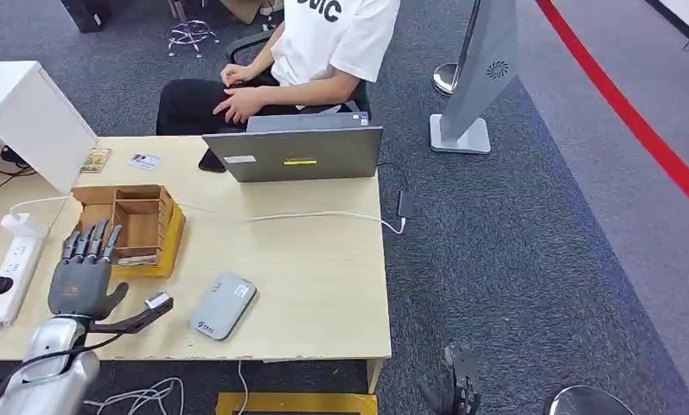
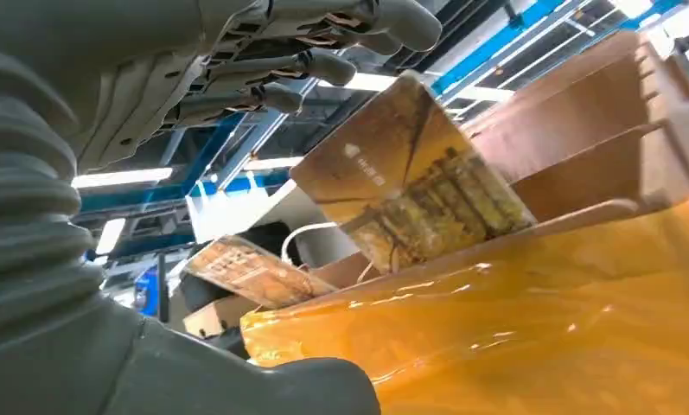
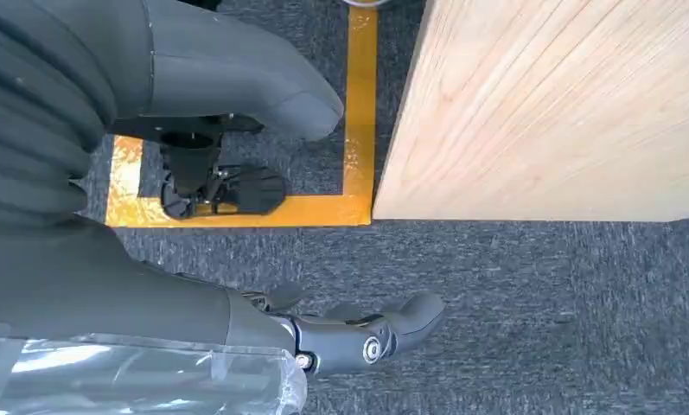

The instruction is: Pass the card to the sensor for recognition and then transmit it.

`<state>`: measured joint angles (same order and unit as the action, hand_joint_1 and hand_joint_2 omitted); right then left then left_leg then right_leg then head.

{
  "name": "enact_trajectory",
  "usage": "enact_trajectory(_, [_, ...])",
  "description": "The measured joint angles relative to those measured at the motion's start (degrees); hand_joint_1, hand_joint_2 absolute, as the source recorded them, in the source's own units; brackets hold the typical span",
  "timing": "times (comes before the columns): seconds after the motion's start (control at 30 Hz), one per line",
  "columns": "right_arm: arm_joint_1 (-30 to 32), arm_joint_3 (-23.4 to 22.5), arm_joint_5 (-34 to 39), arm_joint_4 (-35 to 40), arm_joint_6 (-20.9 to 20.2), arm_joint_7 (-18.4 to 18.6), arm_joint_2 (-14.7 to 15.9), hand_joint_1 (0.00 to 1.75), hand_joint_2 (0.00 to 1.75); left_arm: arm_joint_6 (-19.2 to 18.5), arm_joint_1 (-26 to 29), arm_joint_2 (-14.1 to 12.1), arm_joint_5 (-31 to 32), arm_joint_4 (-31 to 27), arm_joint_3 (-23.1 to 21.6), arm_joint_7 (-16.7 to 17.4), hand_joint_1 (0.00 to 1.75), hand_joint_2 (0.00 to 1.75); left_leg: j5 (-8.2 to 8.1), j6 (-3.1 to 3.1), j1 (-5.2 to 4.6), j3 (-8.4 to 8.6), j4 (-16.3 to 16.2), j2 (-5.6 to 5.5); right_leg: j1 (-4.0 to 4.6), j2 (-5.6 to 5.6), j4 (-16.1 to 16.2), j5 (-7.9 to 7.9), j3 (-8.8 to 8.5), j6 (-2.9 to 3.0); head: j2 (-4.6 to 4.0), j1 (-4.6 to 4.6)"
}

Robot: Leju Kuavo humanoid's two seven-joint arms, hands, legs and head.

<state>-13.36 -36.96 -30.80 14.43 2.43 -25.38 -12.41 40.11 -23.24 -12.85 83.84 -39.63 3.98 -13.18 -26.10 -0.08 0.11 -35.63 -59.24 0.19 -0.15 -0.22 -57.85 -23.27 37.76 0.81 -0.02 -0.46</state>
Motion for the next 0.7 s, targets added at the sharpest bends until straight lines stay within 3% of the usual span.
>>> enact_trajectory(0.53, [-0.1, 0.0, 0.0, 0.0, -0.3, 0.0, 0.0, 0.0, 1.75, 0.0, 0.0, 1.2, 2.0, 0.0, 0.4, -0.1, 0.0, 1.75, 0.0, 0.0, 0.0, 0.0, 0.0, 0.0, 0.0, 0.0, 0.0, 0.0, 0.0, 0.0, 0.0, 0.0])
enact_trajectory(0.57, [-0.1, 0.0, 0.0, 0.0, -0.3, 0.0, 0.0, 0.0, 1.75, 0.0, 0.0, 1.2, 2.2, 0.0, 0.4, -0.1, 0.23, 1.75, 0.0, 0.0, 0.0, 0.0, 0.0, 0.0, 0.0, 0.0, 0.0, 0.0, 0.0, 0.0, 0.0, 0.0])
enact_trajectory(0.6, [-0.1, 0.0, 0.0, 0.0, -0.3, 0.0, 0.0, 0.0, 1.75, 0.0, 0.0, 1.2, 2.4, 0.0, 0.4, -0.1, 1.75, 1.75, 0.0, 0.0, 0.0, 0.0, 0.0, 0.0, 0.0, 0.0, 0.0, 0.0, 0.0, 0.0, 0.0, -0.02])
enact_trajectory(0.7, [-0.1, 0.0, 0.1, 0.0, -0.3, 0.0, 0.0, 0.0, 1.75, 0.0, 0.0, 1.3, 2.5, 0.0, 0.4, -0.1, 1.75, 1.75, 0.0, 0.0, 0.0, 0.0, 0.0, 0.0, 0.0, 0.0, 0.0, 0.0, 0.0, 0.0, 0.0, -0.02])
